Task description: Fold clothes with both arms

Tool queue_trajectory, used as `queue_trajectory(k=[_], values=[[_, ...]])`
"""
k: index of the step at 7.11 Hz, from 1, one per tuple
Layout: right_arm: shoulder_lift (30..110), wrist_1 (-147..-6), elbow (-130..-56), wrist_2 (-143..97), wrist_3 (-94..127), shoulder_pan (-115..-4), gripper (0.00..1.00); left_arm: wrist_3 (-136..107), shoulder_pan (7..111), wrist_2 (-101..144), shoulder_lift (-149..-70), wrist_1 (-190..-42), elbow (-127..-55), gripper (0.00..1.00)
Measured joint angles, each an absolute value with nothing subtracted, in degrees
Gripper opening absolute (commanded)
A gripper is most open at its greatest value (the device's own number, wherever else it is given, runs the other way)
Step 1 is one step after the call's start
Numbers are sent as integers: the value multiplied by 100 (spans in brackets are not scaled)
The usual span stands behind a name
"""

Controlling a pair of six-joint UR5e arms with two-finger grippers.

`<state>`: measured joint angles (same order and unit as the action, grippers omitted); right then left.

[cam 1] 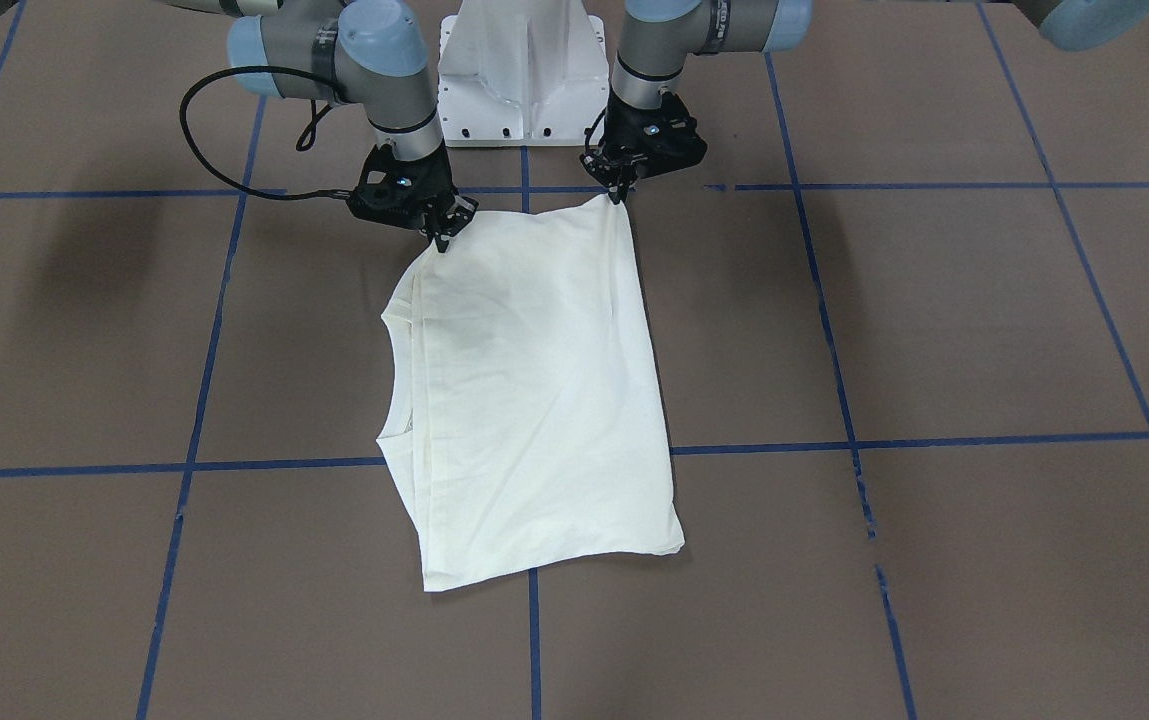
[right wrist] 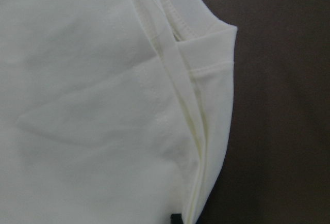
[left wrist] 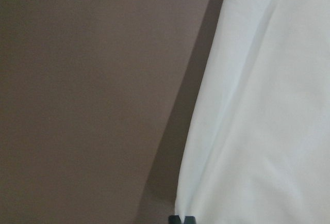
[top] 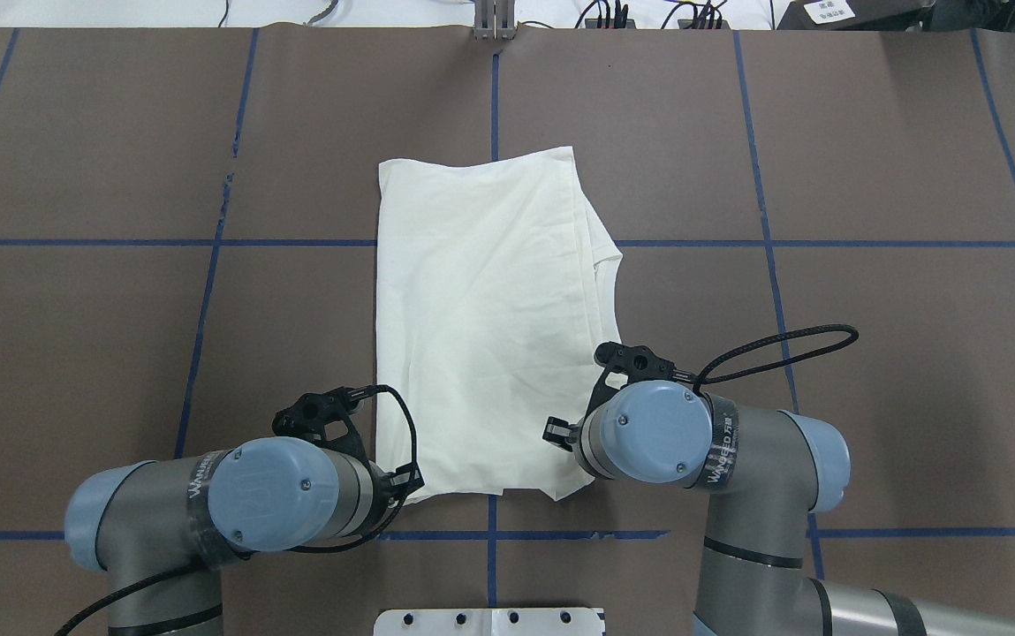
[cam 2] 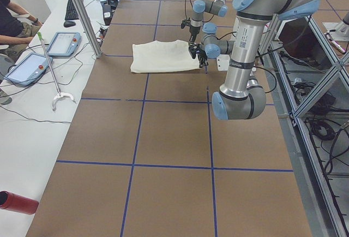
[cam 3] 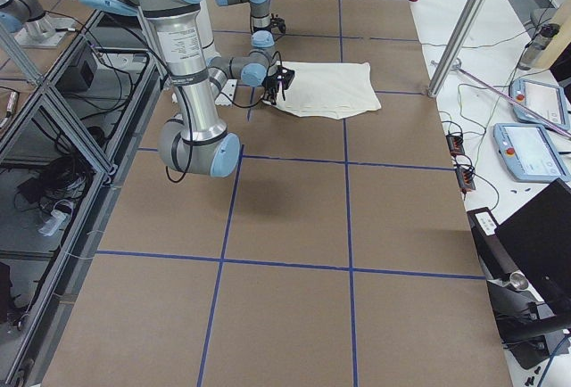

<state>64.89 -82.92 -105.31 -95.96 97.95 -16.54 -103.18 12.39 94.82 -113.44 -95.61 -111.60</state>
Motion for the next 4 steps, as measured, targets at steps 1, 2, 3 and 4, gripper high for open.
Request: queue_trajectory(k=[1, 2, 3, 4], values=[[6502, -8287, -10623, -9615, 9790, -1670, 0, -10318, 1239, 9481, -11330, -9557, -11212, 0], [6550, -8267, -10735, -9708, 9774, -1686, 0, -10318, 1237, 9474, -11304, -9549, -11331, 0], [6660, -8235, -10887, -9867, 9747, -1702, 0, -10318, 1224, 9464, -11283, -9475, -11526, 0], [6828, -8218, -11109, -10015, 9731, -1707, 0, -10318, 1142, 9458, -11271, -9287, -11800, 0]])
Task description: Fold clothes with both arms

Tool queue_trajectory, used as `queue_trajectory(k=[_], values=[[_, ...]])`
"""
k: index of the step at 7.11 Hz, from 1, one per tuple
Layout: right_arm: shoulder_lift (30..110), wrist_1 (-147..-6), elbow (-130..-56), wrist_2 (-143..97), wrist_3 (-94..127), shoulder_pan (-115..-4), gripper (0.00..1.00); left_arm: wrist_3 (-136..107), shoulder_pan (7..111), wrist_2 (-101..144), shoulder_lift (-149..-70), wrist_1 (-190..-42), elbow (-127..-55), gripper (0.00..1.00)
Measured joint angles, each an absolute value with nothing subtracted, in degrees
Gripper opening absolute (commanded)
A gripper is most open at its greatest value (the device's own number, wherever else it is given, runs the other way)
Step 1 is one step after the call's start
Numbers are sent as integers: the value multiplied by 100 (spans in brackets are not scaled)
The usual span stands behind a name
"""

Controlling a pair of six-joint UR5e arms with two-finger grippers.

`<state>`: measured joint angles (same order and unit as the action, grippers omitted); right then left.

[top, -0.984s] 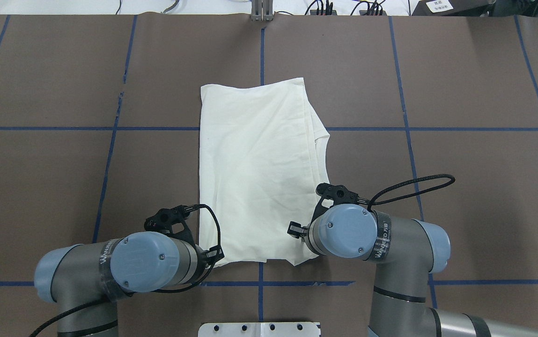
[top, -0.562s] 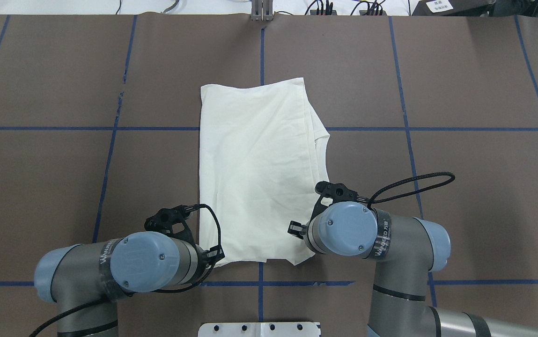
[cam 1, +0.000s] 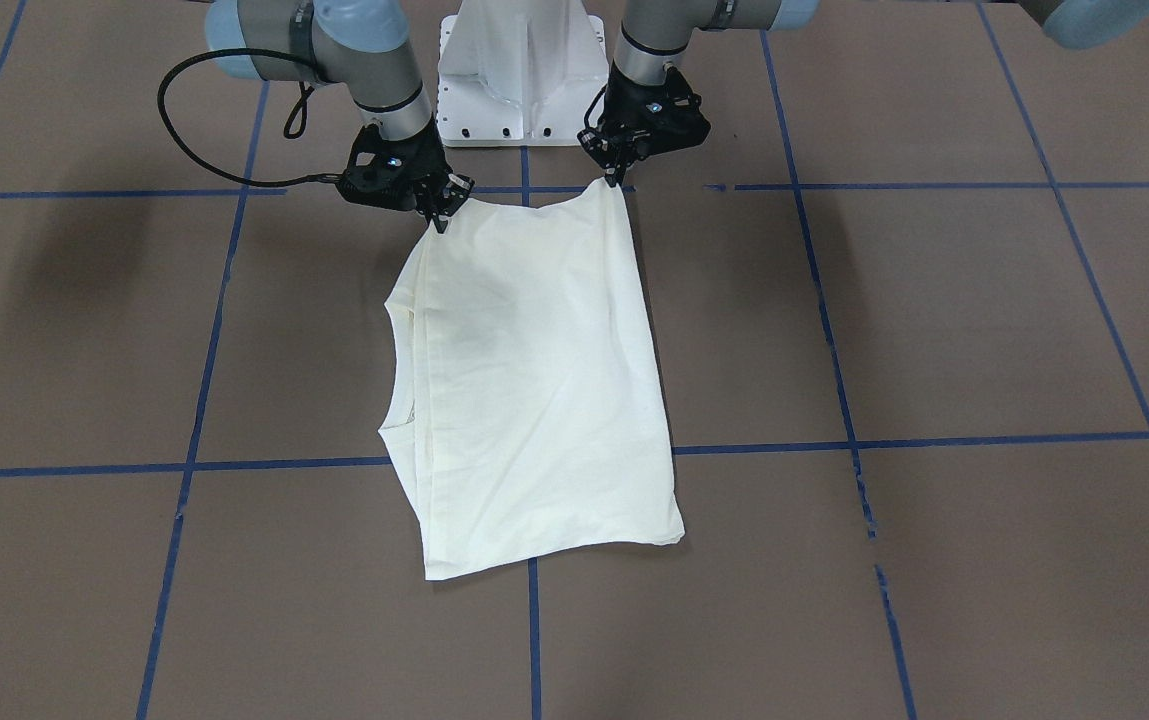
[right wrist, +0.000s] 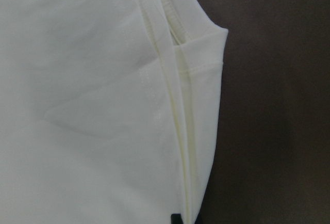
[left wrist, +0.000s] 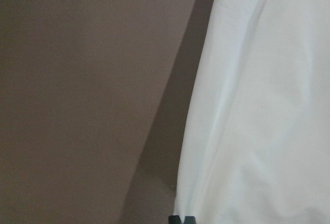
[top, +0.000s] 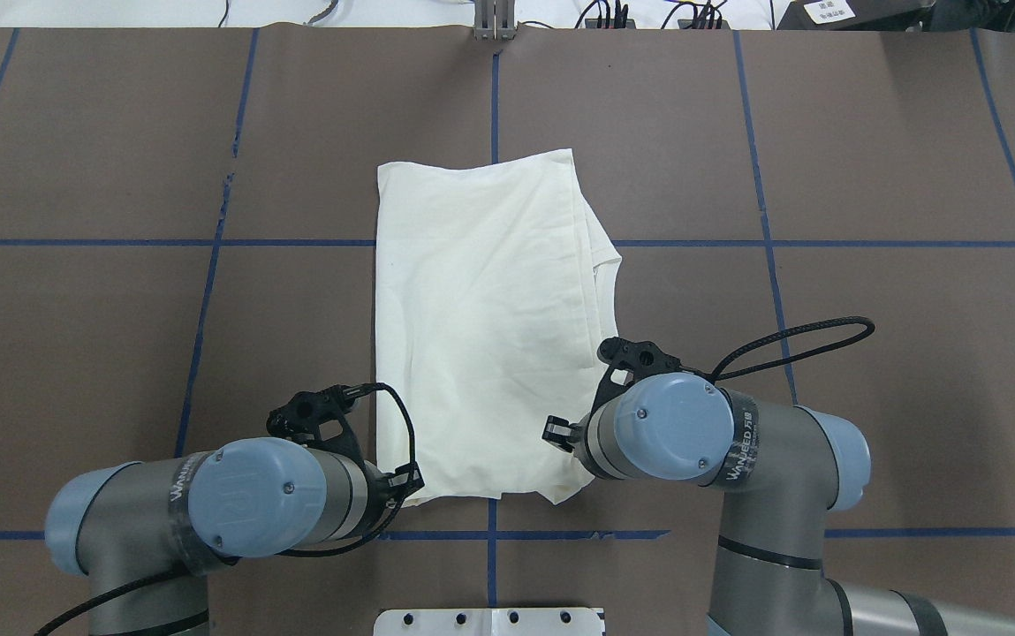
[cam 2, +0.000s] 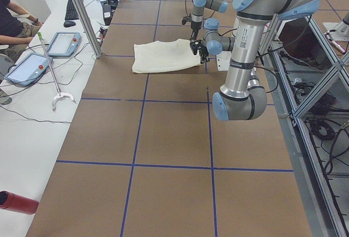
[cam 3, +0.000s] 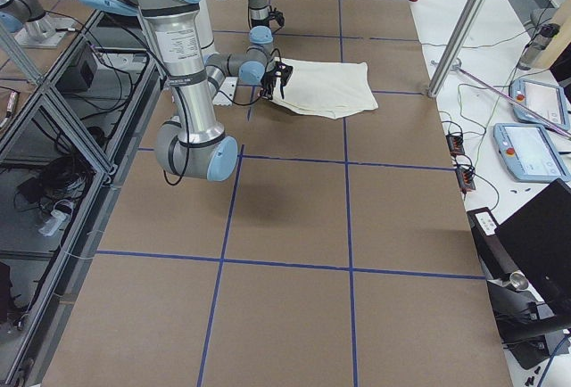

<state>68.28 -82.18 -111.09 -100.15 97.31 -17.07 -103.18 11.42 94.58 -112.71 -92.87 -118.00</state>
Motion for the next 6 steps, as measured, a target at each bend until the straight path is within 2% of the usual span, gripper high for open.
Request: queue_trajectory(k=[3, 6], values=[[7549, -8129, -11995, -10780, 9721, -1683, 0, -10340, 494, 9435, -11193, -8713, -12698, 0], [7518, -7957, -12043, -11152, 9709, -1739, 0, -10328, 422, 9452, -11202, -8570, -12942, 0]])
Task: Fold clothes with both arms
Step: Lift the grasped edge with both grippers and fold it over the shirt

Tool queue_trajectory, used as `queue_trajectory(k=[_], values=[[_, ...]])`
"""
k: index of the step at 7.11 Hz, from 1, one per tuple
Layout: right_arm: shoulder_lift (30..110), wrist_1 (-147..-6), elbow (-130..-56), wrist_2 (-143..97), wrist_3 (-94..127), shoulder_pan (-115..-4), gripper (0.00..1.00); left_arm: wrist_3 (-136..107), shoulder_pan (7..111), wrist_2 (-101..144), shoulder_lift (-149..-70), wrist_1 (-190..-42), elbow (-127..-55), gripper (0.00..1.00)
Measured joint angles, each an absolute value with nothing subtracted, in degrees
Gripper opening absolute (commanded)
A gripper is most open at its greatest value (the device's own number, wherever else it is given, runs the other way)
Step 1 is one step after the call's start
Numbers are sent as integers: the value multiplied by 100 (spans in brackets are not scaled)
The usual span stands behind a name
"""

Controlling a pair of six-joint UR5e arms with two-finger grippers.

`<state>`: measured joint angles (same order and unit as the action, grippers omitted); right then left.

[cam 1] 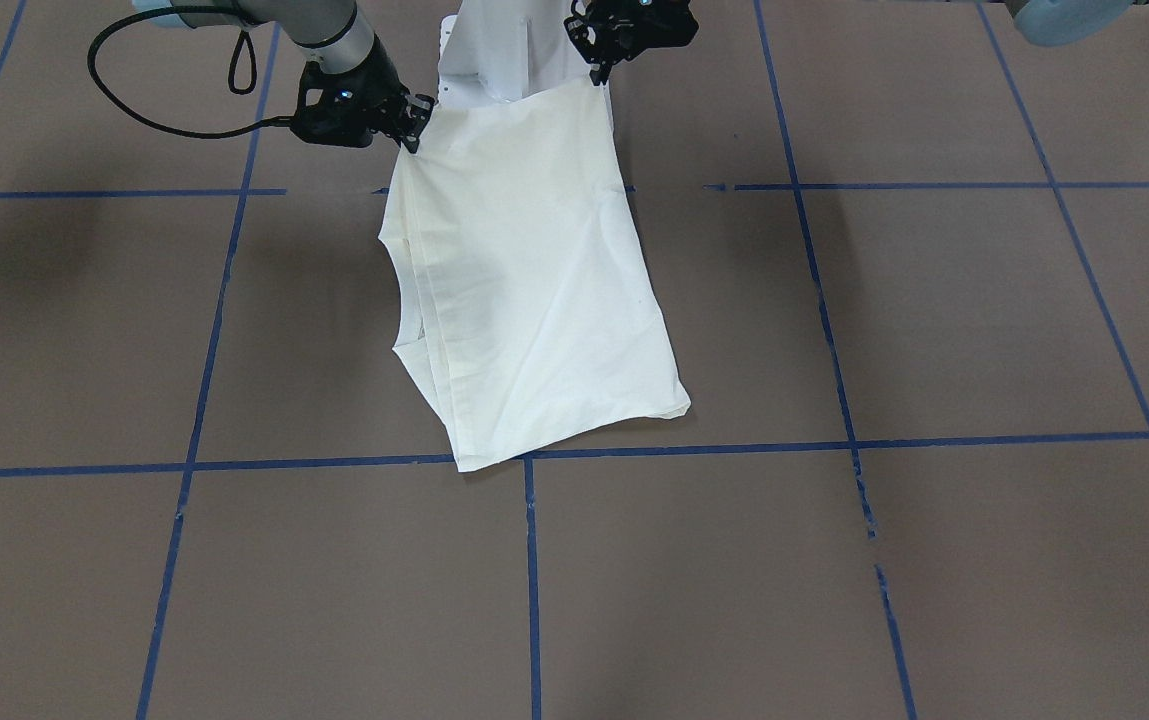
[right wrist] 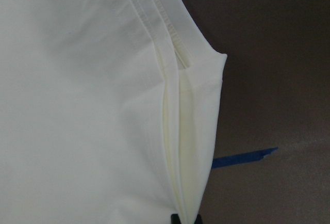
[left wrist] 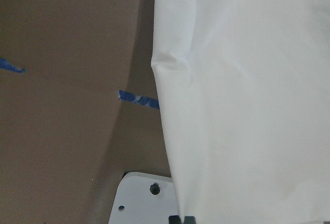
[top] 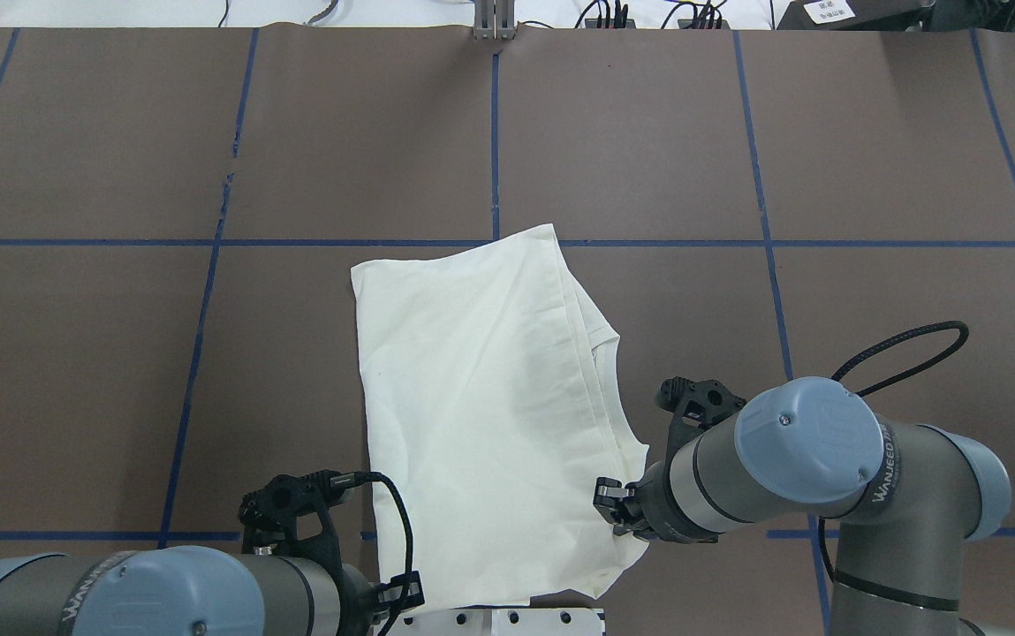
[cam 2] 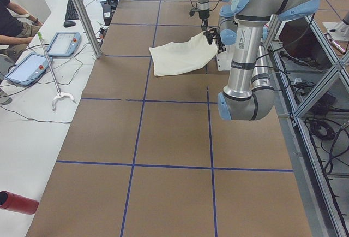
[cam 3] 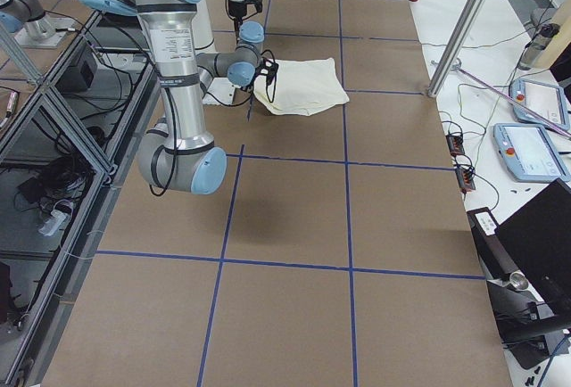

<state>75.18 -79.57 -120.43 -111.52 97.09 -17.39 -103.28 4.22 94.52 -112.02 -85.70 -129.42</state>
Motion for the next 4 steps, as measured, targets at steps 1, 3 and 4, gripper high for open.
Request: queue_trajectory(k=[1, 3, 4], values=[[7376, -7802, -11897, -11166, 9677, -1945, 0, -10232, 547, 9457, -11222, -8564, -12954, 0], [7082, -7369, -11495, -11298, 9594, -2550, 0, -9611, 1209, 9563, -11292, -8571, -12889, 0], [6768, -7282, -11141, -11419, 9582, -2867, 0, -9244, 1683, 9753, -11349, -8587, -12744, 0]])
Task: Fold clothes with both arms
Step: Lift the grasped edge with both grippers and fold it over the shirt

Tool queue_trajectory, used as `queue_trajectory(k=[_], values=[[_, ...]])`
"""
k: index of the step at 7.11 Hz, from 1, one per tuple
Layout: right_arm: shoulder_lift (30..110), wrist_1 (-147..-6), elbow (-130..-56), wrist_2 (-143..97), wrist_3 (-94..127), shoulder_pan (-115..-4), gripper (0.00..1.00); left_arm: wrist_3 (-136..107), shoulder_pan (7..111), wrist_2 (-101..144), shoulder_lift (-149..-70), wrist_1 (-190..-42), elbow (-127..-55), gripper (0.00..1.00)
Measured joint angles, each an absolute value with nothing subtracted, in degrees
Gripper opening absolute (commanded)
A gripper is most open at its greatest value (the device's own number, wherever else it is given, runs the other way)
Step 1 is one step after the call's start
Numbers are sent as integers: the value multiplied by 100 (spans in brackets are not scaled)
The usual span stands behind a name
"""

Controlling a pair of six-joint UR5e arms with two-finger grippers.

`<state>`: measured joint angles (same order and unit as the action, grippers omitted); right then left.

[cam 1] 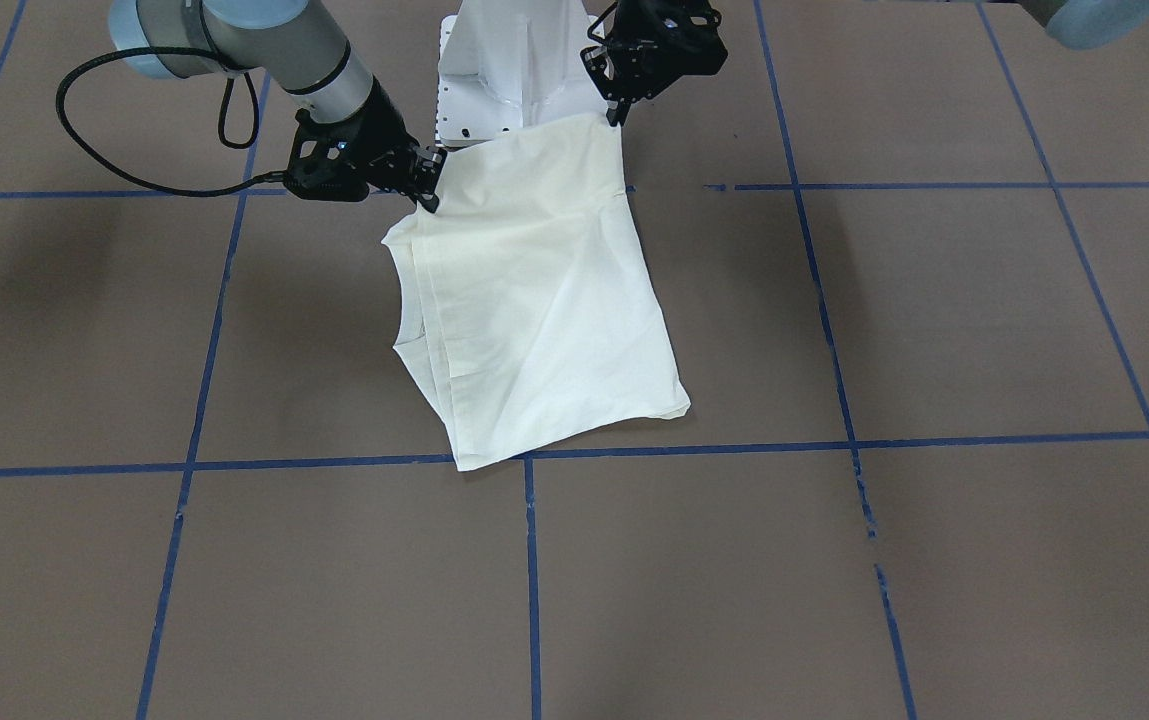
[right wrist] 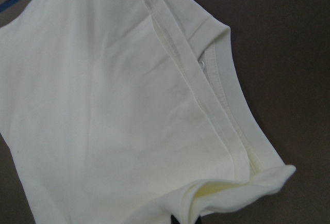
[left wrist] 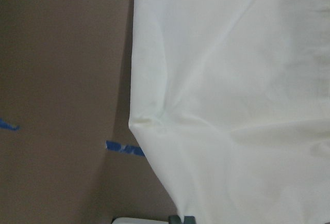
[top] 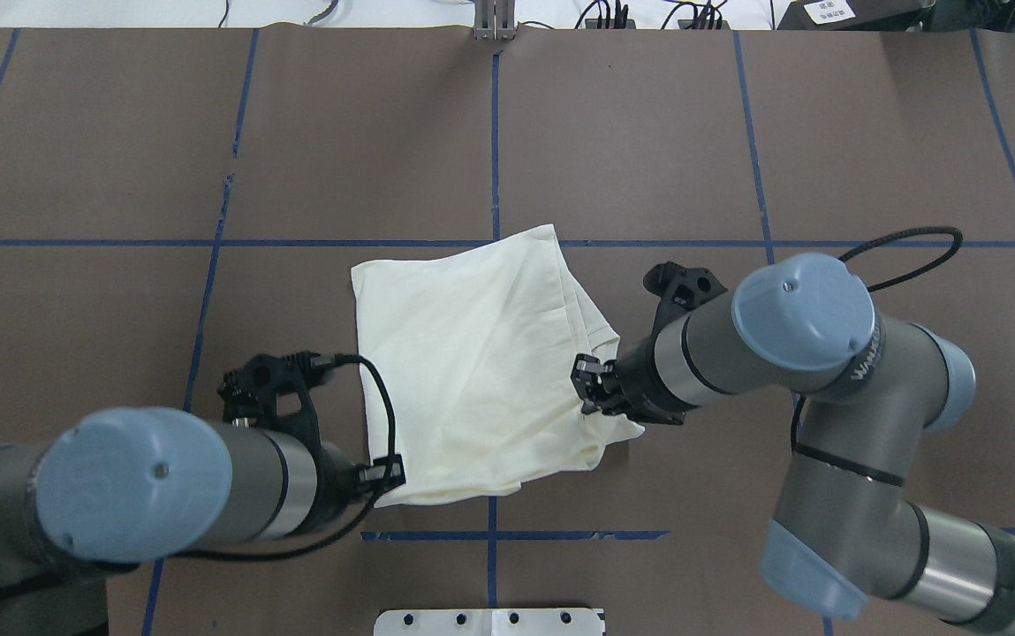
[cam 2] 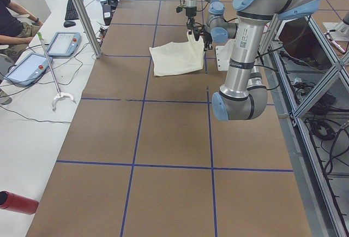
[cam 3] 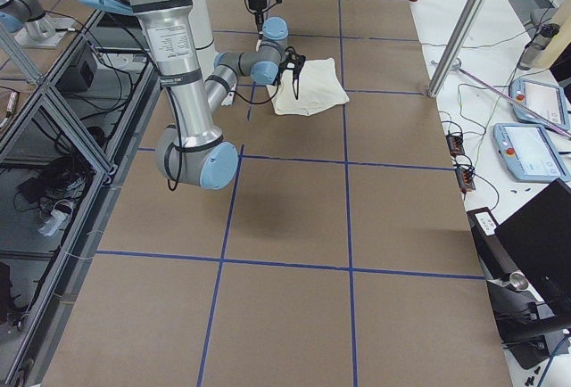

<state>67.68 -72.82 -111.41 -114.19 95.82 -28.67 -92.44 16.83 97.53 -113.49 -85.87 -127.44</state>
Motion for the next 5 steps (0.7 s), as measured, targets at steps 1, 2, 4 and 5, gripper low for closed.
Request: queue_trajectory(k=[1, 2, 4, 5], values=[[6414, -7247, -10703, -11505, 9578, -3117, 0, -8919, 2161, 9926, -11462, -8630, -12481, 0], [6076, -7233, -10230, -11558, 9576, -3315, 0, -8675, 2571, 10011, -11610, -8768, -12146, 0], [5344, -7208, -9075, -11766, 9566, -3729, 6, -8502, 3090, 10049, -11933, -9571, -10986, 0], [5037, -7202, -8569, -11827, 9559, -3828, 99, -8485, 3318, 10048, -12119, -10009, -10314, 20]])
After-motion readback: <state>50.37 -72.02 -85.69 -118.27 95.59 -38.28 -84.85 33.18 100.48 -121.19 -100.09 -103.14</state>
